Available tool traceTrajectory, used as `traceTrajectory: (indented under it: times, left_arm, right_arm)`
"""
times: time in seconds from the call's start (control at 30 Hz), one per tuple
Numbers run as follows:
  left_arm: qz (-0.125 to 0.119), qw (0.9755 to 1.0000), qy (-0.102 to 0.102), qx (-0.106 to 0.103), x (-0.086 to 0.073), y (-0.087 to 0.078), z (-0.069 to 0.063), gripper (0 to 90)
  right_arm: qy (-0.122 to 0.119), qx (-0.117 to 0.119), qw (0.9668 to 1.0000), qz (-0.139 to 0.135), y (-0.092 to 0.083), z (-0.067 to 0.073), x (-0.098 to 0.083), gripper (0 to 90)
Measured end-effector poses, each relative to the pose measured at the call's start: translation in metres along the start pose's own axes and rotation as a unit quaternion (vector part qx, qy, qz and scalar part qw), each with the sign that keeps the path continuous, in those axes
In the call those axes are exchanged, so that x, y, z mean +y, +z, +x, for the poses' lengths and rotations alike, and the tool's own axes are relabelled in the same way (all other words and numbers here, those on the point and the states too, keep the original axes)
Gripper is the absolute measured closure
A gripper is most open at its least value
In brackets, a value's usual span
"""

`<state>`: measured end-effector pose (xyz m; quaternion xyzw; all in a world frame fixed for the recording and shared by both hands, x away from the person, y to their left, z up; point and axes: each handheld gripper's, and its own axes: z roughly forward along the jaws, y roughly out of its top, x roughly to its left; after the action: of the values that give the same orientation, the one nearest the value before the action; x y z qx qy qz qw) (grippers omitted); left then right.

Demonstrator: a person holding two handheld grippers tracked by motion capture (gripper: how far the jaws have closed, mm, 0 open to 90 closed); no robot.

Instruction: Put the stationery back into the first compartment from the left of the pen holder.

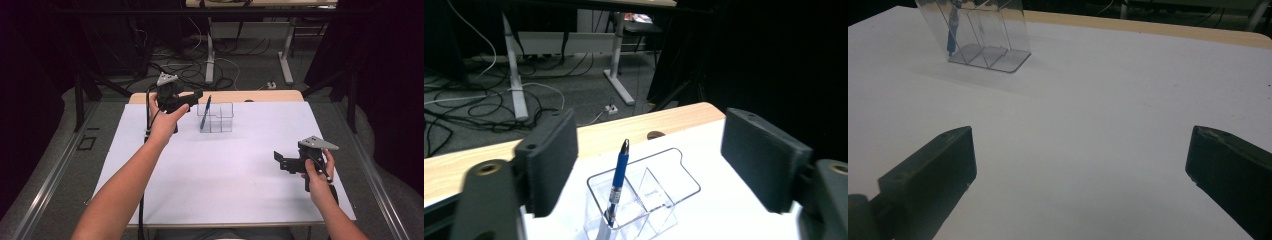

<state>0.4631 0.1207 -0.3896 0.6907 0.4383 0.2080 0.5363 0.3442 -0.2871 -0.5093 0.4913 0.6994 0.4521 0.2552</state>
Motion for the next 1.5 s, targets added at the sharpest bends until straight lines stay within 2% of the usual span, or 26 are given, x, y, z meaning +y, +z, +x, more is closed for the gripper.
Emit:
traceTrajectory:
  times: [0.23,0.33,0.47,0.6,0.67,0.73,0.83,1.0,1.07,1.23,1.4,1.5]
  left_arm:
    - [0.002,0.9999,0.01,0.0,-0.005,-0.021,0.002,11.2]
    - [-0.005,0.9999,0.009,0.004,-0.009,-0.032,0.004,3.4]
    - [-0.011,0.9999,0.001,0.001,-0.017,-0.049,0.009,0.1]
    - [-0.003,0.9999,0.0,0.015,-0.03,-0.064,0.012,0.1]
    - [-0.003,0.9999,-0.007,0.009,-0.039,-0.07,0.013,0.1]
    - [-0.005,0.9999,-0.006,0.008,-0.048,-0.077,0.014,0.1]
    - [-0.005,0.9998,-0.01,0.014,-0.06,-0.086,0.016,0.1]
    - [0.004,0.9994,0.001,0.034,-0.079,-0.099,0.021,0.2]
    - [0.006,0.9992,-0.004,0.039,-0.085,-0.104,0.023,0.2]
    - [0.014,0.9984,-0.003,0.054,-0.098,-0.114,0.029,0.1]
    - [0.032,0.9975,-0.003,0.062,-0.114,-0.121,0.035,0.3]
    - [0.037,0.9973,-0.013,0.061,-0.123,-0.124,0.038,0.6]
  right_arm:
    - [-0.009,0.006,0.9999,0.002,0.001,0.002,0.0,0.0]
    - [-0.013,0.006,0.9999,0.002,0.002,0.003,-0.001,0.0]
    - [-0.016,0.012,0.9998,0.004,0.003,0.004,-0.001,0.0]
    - [-0.009,0.01,0.9999,0.006,0.002,0.004,-0.001,0.0]
    - [-0.01,0.01,0.9999,0.004,0.002,0.004,-0.001,0.0]
    - [-0.011,0.009,0.9999,0.004,0.001,0.004,-0.001,0.0]
    - [-0.009,0.008,0.9999,0.003,0.001,0.003,-0.001,0.0]
    - [-0.006,0.006,1.0,0.003,0.001,0.002,-0.002,0.0]
    - [-0.002,0.005,1.0,0.004,0.001,0.002,-0.002,0.0]
    - [0.0,0.004,1.0,0.005,0.001,0.001,-0.003,0.0]
    - [0.005,0.002,1.0,0.006,0.0,0.001,-0.003,0.0]
    - [0.003,0.001,1.0,0.006,0.0,0.0,-0.003,0.0]
